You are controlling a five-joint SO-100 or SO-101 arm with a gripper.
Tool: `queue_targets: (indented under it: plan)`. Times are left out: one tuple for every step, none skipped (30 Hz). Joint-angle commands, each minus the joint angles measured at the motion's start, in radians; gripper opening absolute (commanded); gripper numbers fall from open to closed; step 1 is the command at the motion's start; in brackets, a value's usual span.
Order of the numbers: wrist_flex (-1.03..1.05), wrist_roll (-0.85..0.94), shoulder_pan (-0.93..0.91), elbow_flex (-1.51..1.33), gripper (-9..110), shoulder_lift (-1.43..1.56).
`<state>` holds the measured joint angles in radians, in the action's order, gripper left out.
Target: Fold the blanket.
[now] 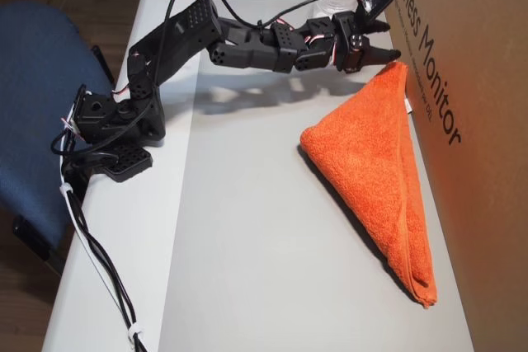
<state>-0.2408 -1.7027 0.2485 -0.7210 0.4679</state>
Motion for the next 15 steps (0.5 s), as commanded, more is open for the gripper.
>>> queue_targets:
  plan:
    - [-0.002,0.009,0.003,0.026,19,0.103]
    - [0.008,0.011,0.002,0.002,19,0.132]
    - [0.021,0.011,0.0,-0.025,19,0.161]
    - [0.037,0.012,-0.002,-0.051,19,0.195]
    - [0.055,0.012,-0.005,-0.081,19,0.227]
    - [0.078,0.014,-0.006,-0.115,19,0.265]
    - [0.098,0.017,-0.009,-0.141,19,0.299]
    - [0.12,0.031,-0.012,-0.169,18,0.331]
    - [0.141,0.049,-0.021,-0.195,16,0.364]
    - [0.164,0.069,-0.028,-0.221,14,0.393]
    - [0.189,0.087,-0.034,-0.252,11,0.428]
    - [0.207,0.097,-0.035,-0.275,8,0.456]
    - [0.227,0.104,-0.041,-0.301,6,0.486]
    - [0.247,0.104,-0.049,-0.331,3,0.522]
    - [0.265,0.106,-0.055,-0.359,1,0.552]
